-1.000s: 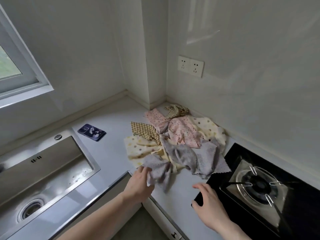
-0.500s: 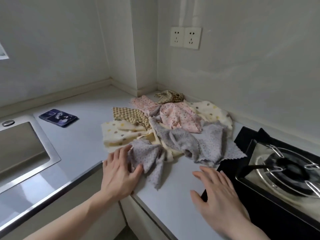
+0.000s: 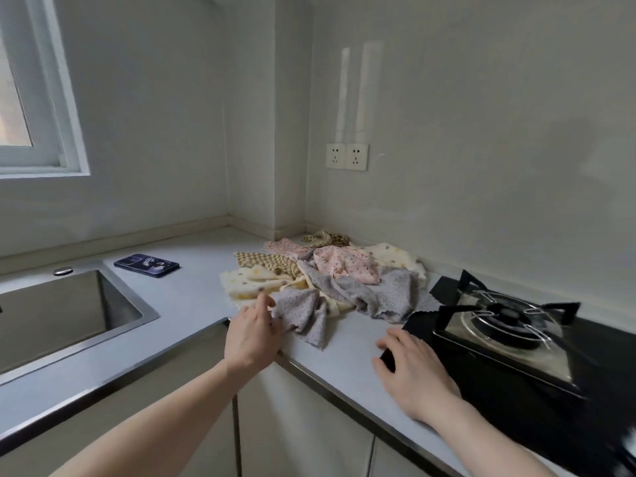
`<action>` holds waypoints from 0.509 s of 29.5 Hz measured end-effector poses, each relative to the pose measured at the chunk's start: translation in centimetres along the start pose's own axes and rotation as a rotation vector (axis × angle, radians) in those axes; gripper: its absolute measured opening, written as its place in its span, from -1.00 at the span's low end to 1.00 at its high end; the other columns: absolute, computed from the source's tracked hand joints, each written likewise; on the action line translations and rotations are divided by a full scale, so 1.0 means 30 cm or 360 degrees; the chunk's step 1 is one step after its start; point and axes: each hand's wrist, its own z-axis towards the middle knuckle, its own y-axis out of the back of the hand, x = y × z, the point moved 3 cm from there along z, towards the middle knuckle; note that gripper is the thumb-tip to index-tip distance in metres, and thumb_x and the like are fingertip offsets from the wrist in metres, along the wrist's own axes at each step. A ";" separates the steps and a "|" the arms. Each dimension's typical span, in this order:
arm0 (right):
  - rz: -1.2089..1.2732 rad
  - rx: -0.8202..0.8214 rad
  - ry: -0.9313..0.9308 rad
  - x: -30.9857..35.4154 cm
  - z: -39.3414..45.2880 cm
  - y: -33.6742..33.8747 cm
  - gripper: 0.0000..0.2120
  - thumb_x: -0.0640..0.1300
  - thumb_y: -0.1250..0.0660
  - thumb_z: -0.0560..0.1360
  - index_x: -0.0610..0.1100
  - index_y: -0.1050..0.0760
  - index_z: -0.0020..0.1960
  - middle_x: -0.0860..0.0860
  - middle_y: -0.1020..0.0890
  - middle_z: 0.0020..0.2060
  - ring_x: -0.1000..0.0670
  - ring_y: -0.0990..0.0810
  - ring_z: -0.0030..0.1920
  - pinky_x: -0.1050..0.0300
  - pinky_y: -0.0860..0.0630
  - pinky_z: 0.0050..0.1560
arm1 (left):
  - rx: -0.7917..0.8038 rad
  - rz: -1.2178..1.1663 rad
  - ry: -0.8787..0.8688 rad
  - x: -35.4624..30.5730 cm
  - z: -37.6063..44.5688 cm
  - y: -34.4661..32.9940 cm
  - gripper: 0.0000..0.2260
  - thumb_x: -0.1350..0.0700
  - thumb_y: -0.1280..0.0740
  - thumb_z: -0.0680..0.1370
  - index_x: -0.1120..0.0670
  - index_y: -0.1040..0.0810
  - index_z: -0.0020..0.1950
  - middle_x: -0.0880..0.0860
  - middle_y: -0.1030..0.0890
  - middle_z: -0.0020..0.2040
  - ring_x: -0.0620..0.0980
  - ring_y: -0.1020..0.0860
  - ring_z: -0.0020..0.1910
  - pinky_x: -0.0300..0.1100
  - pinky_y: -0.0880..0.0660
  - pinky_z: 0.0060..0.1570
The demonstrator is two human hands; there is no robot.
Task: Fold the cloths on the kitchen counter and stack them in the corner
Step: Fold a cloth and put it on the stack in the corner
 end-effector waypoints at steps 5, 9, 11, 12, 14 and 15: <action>0.0259 -0.0261 -0.0035 -0.019 -0.107 0.025 -0.73 0.01 -0.27 0.55 0.12 -0.46 0.24 0.26 -0.46 0.19 0.16 -0.49 0.21 0.21 -0.38 0.26 | -0.0082 -0.0384 0.0049 -0.070 -0.014 0.103 -0.90 0.08 -0.34 0.61 -0.05 -0.53 0.11 -0.08 -0.60 0.00 0.01 -0.58 -0.04 -0.08 -0.47 -0.12; 0.0308 -0.0333 -0.0068 -0.017 -0.118 0.030 -0.72 0.00 -0.29 0.55 0.10 -0.46 0.26 0.23 -0.47 0.19 0.13 -0.49 0.20 0.18 -0.41 0.24 | -0.0120 -0.0656 0.0046 -0.143 -0.011 0.187 -0.83 0.20 -0.40 0.50 -0.08 -0.56 -0.03 -0.10 -0.62 -0.12 0.00 -0.65 -0.18 0.01 -0.62 -0.18; 0.0308 -0.0324 -0.0083 -0.016 -0.131 0.026 -0.72 0.00 -0.30 0.55 0.09 -0.46 0.26 0.22 -0.47 0.18 0.12 -0.49 0.21 0.20 -0.41 0.23 | -0.0126 -0.0704 0.0014 -0.187 -0.007 0.229 -0.80 0.22 -0.38 0.50 -0.09 -0.58 -0.04 -0.09 -0.65 -0.10 -0.04 -0.66 -0.24 -0.08 -0.60 -0.25; 0.0306 -0.0323 -0.0072 -0.013 -0.137 0.026 -0.72 0.00 -0.31 0.55 0.09 -0.47 0.26 0.22 -0.48 0.18 0.13 -0.50 0.21 0.21 -0.41 0.22 | -0.0129 -0.0730 -0.0028 -0.214 -0.005 0.251 -0.80 0.24 -0.38 0.50 -0.09 -0.58 -0.04 -0.09 -0.66 -0.10 -0.08 -0.65 -0.26 -0.15 -0.58 -0.29; 0.0335 -0.0335 -0.0044 0.001 -0.152 0.033 -0.73 0.02 -0.33 0.55 0.11 -0.47 0.24 0.24 -0.48 0.15 0.15 -0.51 0.19 0.24 -0.42 0.19 | -0.0142 -0.0779 -0.0122 -0.276 -0.002 0.304 -0.78 0.26 -0.39 0.50 -0.09 -0.59 -0.05 -0.10 -0.67 -0.12 -0.18 -0.61 -0.30 -0.28 -0.53 -0.33; 0.0358 -0.0341 -0.0039 0.007 -0.158 0.038 -0.73 0.04 -0.35 0.53 0.13 -0.48 0.23 0.26 -0.48 0.14 0.17 -0.51 0.18 0.25 -0.43 0.17 | -0.0147 -0.0803 -0.0165 -0.307 0.001 0.331 -0.78 0.26 -0.41 0.50 -0.09 -0.60 -0.06 -0.11 -0.67 -0.13 -0.20 -0.61 -0.30 -0.30 -0.52 -0.31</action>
